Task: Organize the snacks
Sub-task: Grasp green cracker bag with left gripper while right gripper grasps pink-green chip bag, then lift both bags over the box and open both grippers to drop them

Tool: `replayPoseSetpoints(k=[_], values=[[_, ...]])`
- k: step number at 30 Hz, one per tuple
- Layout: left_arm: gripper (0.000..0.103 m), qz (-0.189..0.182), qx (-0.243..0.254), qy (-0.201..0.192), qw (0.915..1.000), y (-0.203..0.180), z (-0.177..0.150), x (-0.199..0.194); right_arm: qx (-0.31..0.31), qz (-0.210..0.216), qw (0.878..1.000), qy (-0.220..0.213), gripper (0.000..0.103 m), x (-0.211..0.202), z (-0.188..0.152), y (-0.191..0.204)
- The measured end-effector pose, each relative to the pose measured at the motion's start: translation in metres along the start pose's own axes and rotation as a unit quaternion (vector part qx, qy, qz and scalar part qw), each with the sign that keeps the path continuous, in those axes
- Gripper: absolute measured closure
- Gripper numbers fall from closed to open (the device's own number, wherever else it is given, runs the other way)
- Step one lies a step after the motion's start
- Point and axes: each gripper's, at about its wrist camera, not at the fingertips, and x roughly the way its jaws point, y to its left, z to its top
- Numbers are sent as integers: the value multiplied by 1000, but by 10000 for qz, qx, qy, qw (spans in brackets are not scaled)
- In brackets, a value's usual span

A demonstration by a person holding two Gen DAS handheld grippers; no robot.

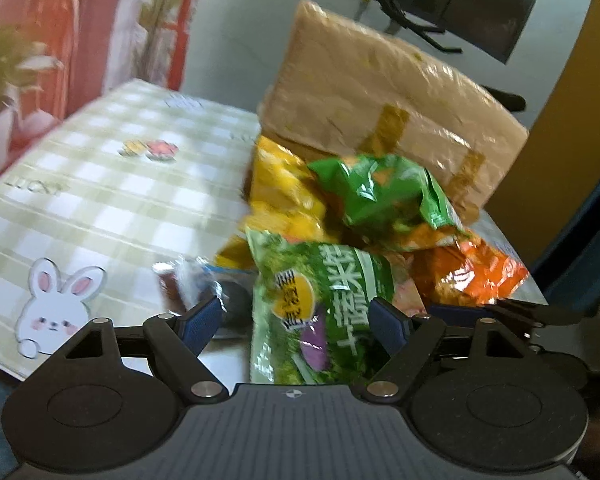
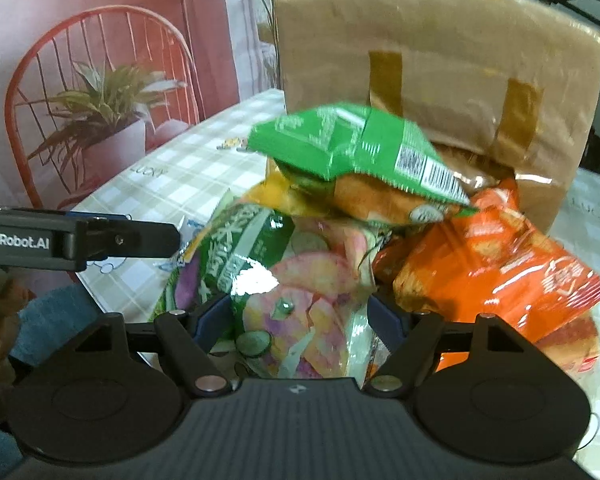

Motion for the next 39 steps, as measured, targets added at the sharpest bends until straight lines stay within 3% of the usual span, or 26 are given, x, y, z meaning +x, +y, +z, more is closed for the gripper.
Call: replayPoseSetpoints(k=[5, 7, 20, 24, 29, 35, 37, 39], values=[[21, -37, 113, 207, 9997, -4, -4, 13, 62, 36, 10000, 22, 20, 8, -3, -3], [20, -60, 69, 240, 9997, -3, -4, 18, 40, -66, 10000, 51, 12, 12, -4, -3], [21, -200, -207, 385, 9988, 5, -6, 34, 205, -71, 9998, -17, 5, 19, -9, -13], [35, -437, -149, 411, 9981, 5, -6, 35, 4, 157, 9999, -41, 20, 18, -9, -8], [45, -353, 77, 285, 9989, -1, -4, 28, -76, 117, 9999, -82, 28, 15, -9, -6], [46, -270, 118, 194, 9994, -4, -4, 11, -71, 331, 9992, -194, 36, 2, -7, -2], [46, -257, 80, 174, 9995, -3, -5, 4, -111, 467, 9986, -210, 45, -2, -6, 1], [46, -232, 56, 161, 9996, -3, -5, 0, -147, 520, 9983, -220, 45, -5, -5, 4]])
